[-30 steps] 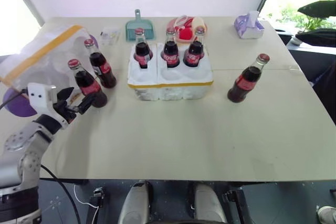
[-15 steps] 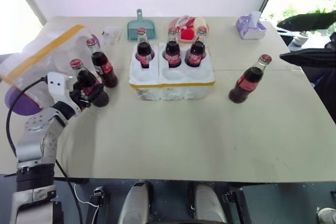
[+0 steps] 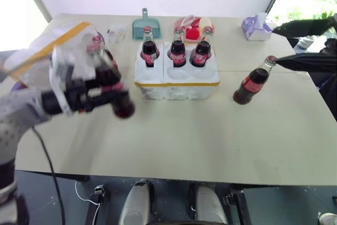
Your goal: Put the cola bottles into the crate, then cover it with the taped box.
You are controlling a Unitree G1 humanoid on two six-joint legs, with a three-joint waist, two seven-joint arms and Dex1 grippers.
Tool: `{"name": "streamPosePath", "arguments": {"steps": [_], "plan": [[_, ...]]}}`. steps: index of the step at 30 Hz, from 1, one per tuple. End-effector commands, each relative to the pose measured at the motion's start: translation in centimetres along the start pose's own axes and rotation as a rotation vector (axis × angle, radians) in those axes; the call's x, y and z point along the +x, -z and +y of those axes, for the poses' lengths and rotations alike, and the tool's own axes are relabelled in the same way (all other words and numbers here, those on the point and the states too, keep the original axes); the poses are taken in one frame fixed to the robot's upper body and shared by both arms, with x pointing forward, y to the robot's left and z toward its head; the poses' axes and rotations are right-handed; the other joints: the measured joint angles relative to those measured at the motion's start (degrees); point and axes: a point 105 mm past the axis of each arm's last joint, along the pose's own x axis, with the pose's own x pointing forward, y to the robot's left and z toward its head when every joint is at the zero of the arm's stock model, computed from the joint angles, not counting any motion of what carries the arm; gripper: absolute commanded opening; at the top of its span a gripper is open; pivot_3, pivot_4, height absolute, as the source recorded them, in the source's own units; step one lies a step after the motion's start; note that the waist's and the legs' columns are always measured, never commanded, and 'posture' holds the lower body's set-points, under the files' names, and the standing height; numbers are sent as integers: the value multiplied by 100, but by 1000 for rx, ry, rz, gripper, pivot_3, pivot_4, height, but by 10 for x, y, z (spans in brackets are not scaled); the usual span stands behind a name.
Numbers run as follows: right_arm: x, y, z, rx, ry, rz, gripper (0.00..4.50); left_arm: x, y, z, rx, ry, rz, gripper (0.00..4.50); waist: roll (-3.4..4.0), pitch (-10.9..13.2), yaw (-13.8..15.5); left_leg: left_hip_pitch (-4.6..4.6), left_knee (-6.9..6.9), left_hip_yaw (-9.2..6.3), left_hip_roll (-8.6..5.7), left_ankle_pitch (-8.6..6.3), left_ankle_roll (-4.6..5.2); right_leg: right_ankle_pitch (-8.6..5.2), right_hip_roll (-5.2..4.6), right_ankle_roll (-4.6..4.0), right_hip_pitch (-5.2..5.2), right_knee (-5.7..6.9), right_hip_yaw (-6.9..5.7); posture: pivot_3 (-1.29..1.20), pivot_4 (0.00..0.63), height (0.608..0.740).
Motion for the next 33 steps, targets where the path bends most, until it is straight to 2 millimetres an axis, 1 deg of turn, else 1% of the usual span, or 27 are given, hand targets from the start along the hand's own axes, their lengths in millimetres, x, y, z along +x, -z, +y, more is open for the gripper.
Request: {"name": "streamPosePath", "arguments": {"steps": [1,3,4,6,7,10,13,15,17,20,22,24,25,26,28,30,32,33], "plan": [[-1,-10,1,-53,23,-22,4500,43,-16,18,66,-43,-73,2722,-2,-2,-7,1,0,1,-3,0,0,2,0,2,2,-2,2,0,150,736],[0,-8,-1,-46,31,-27,4500,72,-20,30,55,-78,-104,2722,-3,-2,-4,4,-2,5,-7,0,1,5,-2,7,2,0,5,0,150,736],[0,-6,-2,-40,44,-29,4500,87,-18,38,40,-102,-103,2722,-6,0,-11,4,-3,5,-8,1,1,5,-1,7,0,1,4,0,150,736],[1,-3,-5,-31,67,-33,4500,108,-10,47,61,-129,-73,2722,-7,1,-87,1,-5,5,-7,1,1,5,0,7,-5,0,4,0,150,736],[1,-2,-6,-25,77,-38,4500,115,-4,49,78,-134,-48,2722,-7,1,-112,-2,-6,5,-7,1,1,4,0,8,-9,0,5,0,150,736],[0,-1,-5,-15,96,-52,4500,126,10,50,120,-119,3,2722,-4,5,-172,-7,-16,15,-7,2,-1,4,0,8,-26,-2,12,0,150,736],[-1,0,-6,-2,123,-66,4500,133,23,50,86,-105,16,2722,-5,8,-175,-12,-22,15,-6,6,-7,4,0,8,-33,-2,12,0,150,736],[-1,4,-7,4,141,-70,4500,135,41,46,79,-81,75,2722,-6,8,-157,-13,-17,16,-6,3,-2,4,-1,8,-31,-2,12,0,150,736],[-1,8,-9,4,155,-68,4500,135,53,42,80,-59,116,2722,-6,8,-138,-12,-11,16,-6,1,1,4,-2,8,-26,-2,12,0,150,736],[0,11,-11,1,168,-65,4500,133,62,38,63,-46,152,2722,-5,8,-111,-10,-8,14,-6,1,1,4,-2,9,-25,3,13,0,150,736],[1,13,-15,1,181,-69,4500,132,72,40,48,-62,186,2722,-5,8,-99,-10,-8,14,-6,1,1,4,-2,9,-24,3,13,0,150,736],[4,15,-19,-2,189,-71,4500,131,81,42,37,-87,213,3735,-4,7,-97,-10,-8,14,-6,1,1,4,-2,8,-24,2,12,0,150,736],[5,16,-20,-3,189,-72,4500,130,84,43,37,-99,219,4050,-4,7,-97,-9,-8,14,-6,1,1,4,-2,9,-22,0,12,0,150,736],[6,16,-20,-4,187,-72,4500,129,85,43,42,-109,219,4490,-4,7,-98,-8,-8,14,-6,1,1,4,-2,9,-20,0,12,0,150,736],[8,17,-20,-7,177,-72,4500,125,80,44,51,-130,196,4490,-5,7,-98,-7,-6,13,-6,1,1,4,-2,9,-20,3,12,0,150,736],[9,16,-19,-10,170,-75,4500,118,68,45,67,-155,155,4490,-4,7,-98,-6,-4,11,-6,1,1,4,-2,8,-19,6,12,0,150,736],[10,15,-20,-11,166,-79,4500,102,46,42,74,-176,74,4490,-4,7,-113,-6,-4,10,-6,1,1,4,-2,8,-19,6,12,0,150,736],[11,15,-20,-11,165,-80,4500,90,33,37,69,-179,27,4490,-4,7,-138,-7,-5,10,-5,1,1,4,-2,8,-21,6,13,0,150,736]]}}
